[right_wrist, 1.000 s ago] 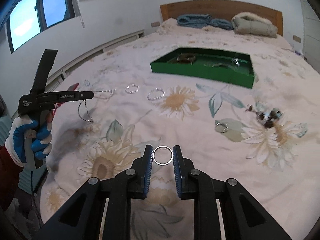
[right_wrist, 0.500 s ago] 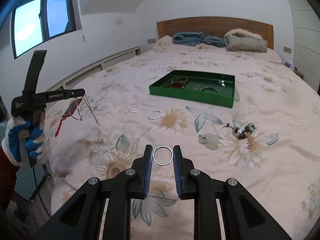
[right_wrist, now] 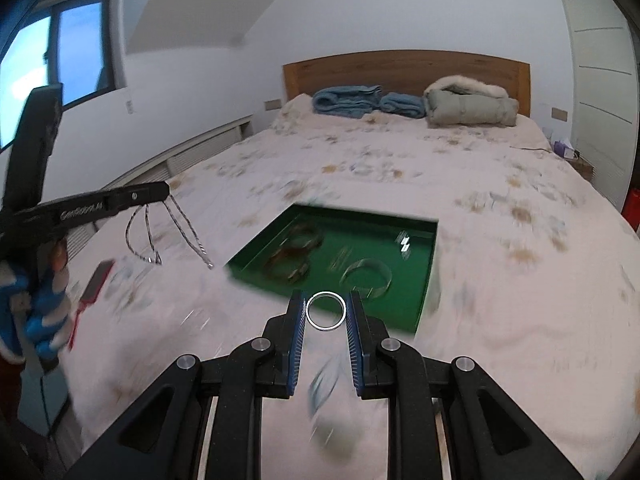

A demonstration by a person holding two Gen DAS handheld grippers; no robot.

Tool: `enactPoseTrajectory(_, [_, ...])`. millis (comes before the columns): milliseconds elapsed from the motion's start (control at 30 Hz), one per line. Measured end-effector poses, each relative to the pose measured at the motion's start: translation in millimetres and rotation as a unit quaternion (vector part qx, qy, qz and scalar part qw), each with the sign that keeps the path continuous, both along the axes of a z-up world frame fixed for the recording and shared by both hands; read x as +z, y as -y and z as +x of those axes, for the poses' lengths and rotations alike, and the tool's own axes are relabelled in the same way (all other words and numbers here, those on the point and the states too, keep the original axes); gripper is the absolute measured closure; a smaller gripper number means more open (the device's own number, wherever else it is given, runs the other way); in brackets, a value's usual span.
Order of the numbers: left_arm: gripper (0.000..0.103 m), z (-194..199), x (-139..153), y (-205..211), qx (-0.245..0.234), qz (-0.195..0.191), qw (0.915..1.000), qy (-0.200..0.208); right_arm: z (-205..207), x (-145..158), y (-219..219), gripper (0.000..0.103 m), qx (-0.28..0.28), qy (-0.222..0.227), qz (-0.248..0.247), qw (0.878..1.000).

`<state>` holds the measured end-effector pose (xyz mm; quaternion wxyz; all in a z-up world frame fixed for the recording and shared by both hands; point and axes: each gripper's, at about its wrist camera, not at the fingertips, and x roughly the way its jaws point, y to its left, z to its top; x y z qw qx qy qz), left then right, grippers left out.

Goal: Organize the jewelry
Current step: 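Carry necklace and ring into the green tray and open both tools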

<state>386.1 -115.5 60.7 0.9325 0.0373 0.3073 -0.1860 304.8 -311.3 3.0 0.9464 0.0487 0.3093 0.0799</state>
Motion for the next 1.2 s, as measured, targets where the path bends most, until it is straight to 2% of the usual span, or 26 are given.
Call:
enactPoseTrajectory(100, [0.099, 37.1, -11.7, 27.0, -0.004, 0.004, 1.0, -0.006, 55.5, -6.0, 12.9, 0.083, -0.008, -0.011, 0.003, 1.0])
enactPoseTrajectory(200, [0.099, 84.1, -39.4, 54.9, -0.004, 0.01, 0.9996, -0.028, 97.9, -20.4, 21.3, 0.083, -0.016, -0.027, 0.004, 1.0])
enactPoseTrajectory(300, [0.099, 122.3, -75.7, 75.1, 0.0, 0.025, 0.9977, -0.064, 139.2, -47.9, 26.5, 0.083, -0.016, -0.057, 0.003, 0.998])
enactPoseTrajectory(400, [0.099, 144.5, -107.8, 87.3, 0.003, 0.047, 0.995, -0.088, 167.9, -80.4, 28.6, 0.083, -0.015, -0.094, -0.015, 0.995])
enactPoseTrajectory(500, [0.099, 160.1, -134.5, 93.7, 0.004, 0.055, 0.9924, -0.109, 185.3, -107.6, 31.1, 0.083, -0.016, -0.126, -0.026, 0.992])
enactPoseTrajectory(767, [0.099, 173.1, -177.4, 98.1, 0.003, 0.068, 0.9843, -0.163, 201.0, -136.7, 26.5, 0.083, -0.014, -0.167, -0.077, 0.983])
enactPoseTrajectory(933, [0.097, 171.1, -178.6, 94.5, -0.002, 0.068, 0.982, -0.176, 201.8, -136.0, 30.2, 0.082, -0.016, -0.171, -0.077, 0.982])
enactPoseTrajectory(967, [0.097, 169.7, -176.4, 92.7, 0.0, 0.068, 0.9826, -0.173, 201.4, -135.1, 31.7, 0.077, -0.017, -0.171, -0.075, 0.982])
enactPoseTrajectory(1033, [0.096, 164.2, -166.8, 85.1, 0.001, 0.059, 0.9836, -0.17, 194.9, -127.3, 35.2, 0.071, -0.025, -0.163, -0.07, 0.984])
enactPoseTrajectory(1100, [0.092, 157.5, -154.5, 78.7, 0.002, 0.055, 0.9851, -0.163, 186.6, -115.6, 39.0, 0.071, -0.03, -0.153, -0.062, 0.986])
enactPoseTrajectory(1200, [0.086, 135.9, -121.1, 63.7, 0.004, 0.048, 0.989, -0.14, 164.0, -91.5, 40.9, 0.069, -0.037, -0.134, -0.058, 0.989])
